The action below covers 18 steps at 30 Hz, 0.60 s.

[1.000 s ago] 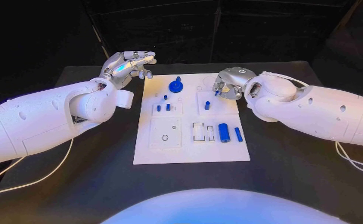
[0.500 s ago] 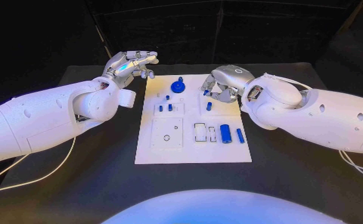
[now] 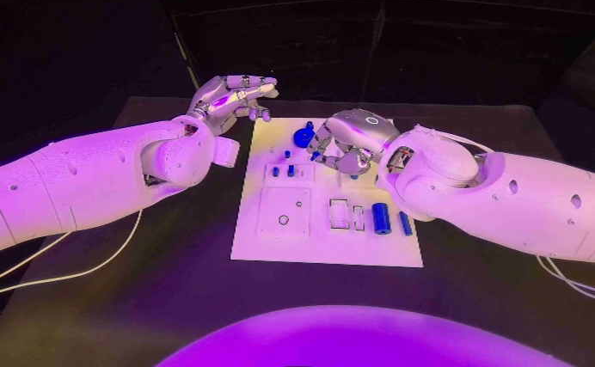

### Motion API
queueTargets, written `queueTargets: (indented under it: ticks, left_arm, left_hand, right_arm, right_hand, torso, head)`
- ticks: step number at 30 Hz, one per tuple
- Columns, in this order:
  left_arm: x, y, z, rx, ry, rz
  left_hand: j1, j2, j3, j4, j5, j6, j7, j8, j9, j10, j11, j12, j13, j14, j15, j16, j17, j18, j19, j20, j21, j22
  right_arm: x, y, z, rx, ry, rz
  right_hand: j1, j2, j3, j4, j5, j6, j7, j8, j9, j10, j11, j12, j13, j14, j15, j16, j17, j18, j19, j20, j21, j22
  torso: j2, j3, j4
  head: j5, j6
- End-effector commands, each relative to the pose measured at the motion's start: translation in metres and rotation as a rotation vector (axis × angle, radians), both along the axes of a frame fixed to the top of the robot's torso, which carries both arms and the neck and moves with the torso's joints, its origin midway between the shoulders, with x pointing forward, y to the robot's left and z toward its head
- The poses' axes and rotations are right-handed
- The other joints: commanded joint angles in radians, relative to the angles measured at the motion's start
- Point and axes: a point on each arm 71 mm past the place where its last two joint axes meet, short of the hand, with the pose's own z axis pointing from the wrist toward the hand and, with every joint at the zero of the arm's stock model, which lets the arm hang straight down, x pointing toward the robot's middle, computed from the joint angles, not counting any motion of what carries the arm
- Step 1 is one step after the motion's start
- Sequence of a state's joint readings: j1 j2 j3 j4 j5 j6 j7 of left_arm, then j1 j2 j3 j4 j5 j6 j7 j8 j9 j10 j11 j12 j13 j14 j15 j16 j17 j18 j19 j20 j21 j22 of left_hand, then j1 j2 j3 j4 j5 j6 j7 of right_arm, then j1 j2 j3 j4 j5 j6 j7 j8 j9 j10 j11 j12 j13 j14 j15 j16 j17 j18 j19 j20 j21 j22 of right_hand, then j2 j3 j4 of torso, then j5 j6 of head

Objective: Assemble the parts on the task board

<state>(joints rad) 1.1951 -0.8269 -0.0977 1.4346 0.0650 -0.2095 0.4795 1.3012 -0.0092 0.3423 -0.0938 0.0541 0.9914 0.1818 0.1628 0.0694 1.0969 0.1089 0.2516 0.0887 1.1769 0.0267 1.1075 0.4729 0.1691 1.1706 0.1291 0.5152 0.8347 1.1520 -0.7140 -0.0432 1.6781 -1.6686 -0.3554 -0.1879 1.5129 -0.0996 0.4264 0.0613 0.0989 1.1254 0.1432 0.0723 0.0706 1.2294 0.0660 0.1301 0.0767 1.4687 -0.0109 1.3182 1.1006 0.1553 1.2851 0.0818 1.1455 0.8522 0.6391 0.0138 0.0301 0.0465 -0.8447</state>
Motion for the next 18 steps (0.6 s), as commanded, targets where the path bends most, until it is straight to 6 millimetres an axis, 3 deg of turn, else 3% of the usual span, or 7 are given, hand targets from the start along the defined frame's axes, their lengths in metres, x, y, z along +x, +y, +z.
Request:
queueTargets:
  ticks: [1,3,7,11,14,18]
  left_arm:
    - [0.0,-0.001,0.003,-0.014,-0.017,-0.006]
    - [0.001,-0.002,0.003,-0.014,-0.018,-0.006]
    - [0.001,-0.003,0.004,-0.015,-0.019,-0.009]
    - [0.001,-0.004,0.004,-0.018,-0.02,-0.014]
    - [0.001,-0.005,0.004,-0.018,-0.02,-0.015]
    - [0.001,-0.004,0.004,-0.017,-0.02,-0.015]
  left_hand:
    - [0.006,0.0,0.003,-0.004,0.004,-0.003,0.001,0.006,0.001,-0.009,-0.001,0.005,0.001,-0.005,-0.001,-0.004,-0.001,0.013,0.004,-0.003,-0.004,-0.001]
    - [0.006,0.0,0.003,-0.004,0.004,-0.003,0.001,0.006,0.001,-0.009,-0.001,0.005,0.001,-0.005,-0.001,-0.004,-0.001,0.013,0.004,-0.003,-0.004,-0.001]
    - [0.006,0.0,0.003,-0.004,0.004,-0.003,0.001,0.006,0.001,-0.009,-0.001,0.005,0.001,-0.005,-0.001,-0.004,-0.001,0.013,0.004,-0.003,-0.004,-0.001]
    - [0.007,0.0,0.004,-0.004,0.004,-0.003,0.001,0.006,0.001,-0.009,-0.001,0.005,0.001,-0.006,-0.001,-0.004,-0.001,0.013,0.004,-0.003,-0.004,-0.001]
    - [0.007,0.0,0.004,-0.004,0.004,-0.003,0.001,0.006,0.001,-0.009,-0.001,0.005,0.001,-0.006,-0.001,-0.004,-0.001,0.013,0.004,-0.003,-0.004,-0.001]
    - [0.007,0.0,0.004,-0.004,0.004,-0.003,0.001,0.006,0.001,-0.009,-0.001,0.005,0.001,-0.006,-0.001,-0.004,-0.001,0.013,0.004,-0.003,-0.004,-0.001]
  right_arm:
    - [-0.002,0.006,-0.005,0.004,0.019,0.029]
    - [-0.003,0.011,-0.011,0.004,0.036,0.041]
    - [-0.008,0.019,-0.022,0.002,0.063,0.057]
    - [-0.012,0.023,-0.035,-0.005,0.092,0.069]
    - [-0.015,0.025,-0.042,-0.012,0.106,0.075]
    - [-0.016,0.027,-0.049,-0.018,0.119,0.082]
  right_hand:
    - [-0.007,0.0,0.008,0.001,0.007,0.007,0.001,0.001,0.002,0.007,0.001,0.006,0.001,0.03,-0.007,0.002,0.0,-0.019,0.007,0.002,0.005,0.001]
    - [-0.008,0.0,0.01,-0.001,0.009,0.007,0.0,0.001,0.002,0.008,0.001,0.006,0.001,0.029,-0.007,0.002,0.0,-0.02,0.007,0.002,0.006,0.002]
    - [-0.008,-0.001,0.011,-0.002,0.009,0.007,0.0,0.001,0.002,0.008,0.001,0.006,0.001,0.029,-0.007,0.002,-0.001,-0.02,0.007,0.002,0.006,0.003]
    - [-0.008,-0.001,0.011,-0.002,0.009,0.007,0.0,0.001,0.002,0.008,0.001,0.006,0.001,0.029,-0.007,0.002,0.0,-0.02,0.008,0.002,0.007,0.003]
    - [-0.009,-0.001,0.011,-0.002,0.009,0.007,0.0,0.001,0.002,0.008,0.001,0.006,0.001,0.029,-0.007,0.002,-0.001,-0.02,0.007,0.002,0.007,0.003]
    - [-0.009,-0.001,0.011,-0.002,0.009,0.007,0.0,0.001,0.002,0.008,0.001,0.006,0.001,0.029,-0.007,0.002,-0.001,-0.02,0.007,0.002,0.006,0.002]
  torso:
    - [0.001,-0.0003,0.003]
    - [0.0,0.0,-0.0008]
    - [0.0,0.0001,-0.0009]
    - [0.0,-0.0006,0.0006]
    - [0.0,0.0011,-0.0017]
    - [0.0,0.0011,-0.0022]
  head:
    - [0.011,-0.006]
    - [0.028,-0.014]
    - [0.044,-0.02]
    - [0.053,-0.026]
    - [0.064,-0.028]
    - [0.067,-0.028]
